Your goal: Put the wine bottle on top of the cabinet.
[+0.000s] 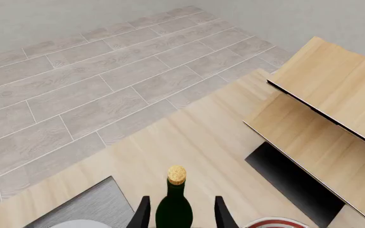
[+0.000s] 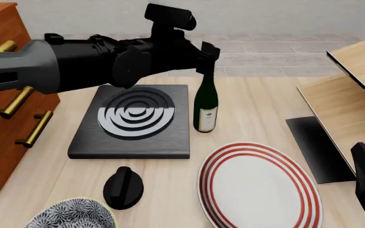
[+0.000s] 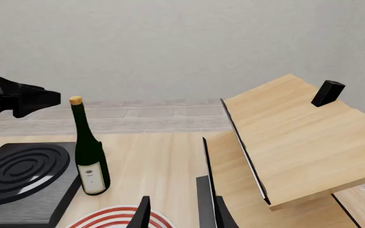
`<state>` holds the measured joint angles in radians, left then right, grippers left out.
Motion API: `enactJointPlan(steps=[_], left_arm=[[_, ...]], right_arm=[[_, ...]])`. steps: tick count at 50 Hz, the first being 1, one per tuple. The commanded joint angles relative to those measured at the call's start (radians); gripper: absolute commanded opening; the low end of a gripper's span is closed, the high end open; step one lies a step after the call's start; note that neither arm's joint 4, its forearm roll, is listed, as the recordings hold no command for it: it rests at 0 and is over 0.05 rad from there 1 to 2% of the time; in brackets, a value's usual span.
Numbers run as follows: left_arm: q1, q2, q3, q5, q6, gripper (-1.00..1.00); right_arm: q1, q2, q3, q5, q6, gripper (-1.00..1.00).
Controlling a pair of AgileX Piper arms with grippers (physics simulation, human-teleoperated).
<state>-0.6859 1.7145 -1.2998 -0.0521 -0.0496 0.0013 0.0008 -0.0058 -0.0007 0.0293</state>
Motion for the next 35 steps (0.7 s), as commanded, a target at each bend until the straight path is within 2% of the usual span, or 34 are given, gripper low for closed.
enactJointPlan(steps=[1,18,20,21,23,35], left_arm=[[0.014,0.035,-0.007,-0.005,0.01,1.0],[0.019,0.086,-0.05,0.004,0.009,1.0],[0.015,0.084,-0.046,0.004,-0.03,1.0],[-0.017,0.083,-0.04,-0.004,-0.005,1.0],[-0.016,0.092,-0.045,0.003,0.009,1.0],[0.014,0.137,-0.076,-0.005,0.008,1.0]], right_arm=[[0.001,0.0,-0.001,0.001,-0.001,1.0],[0.005,0.0,0.002,-0.004,-0.004,1.0],[0.006,0.0,0.002,-0.004,-0.004,1.0],[0.006,0.0,0.003,-0.004,-0.003,1.0],[0.006,0.0,0.003,-0.004,-0.003,1.0],[0.011,0.0,0.004,-0.005,-0.007,1.0]])
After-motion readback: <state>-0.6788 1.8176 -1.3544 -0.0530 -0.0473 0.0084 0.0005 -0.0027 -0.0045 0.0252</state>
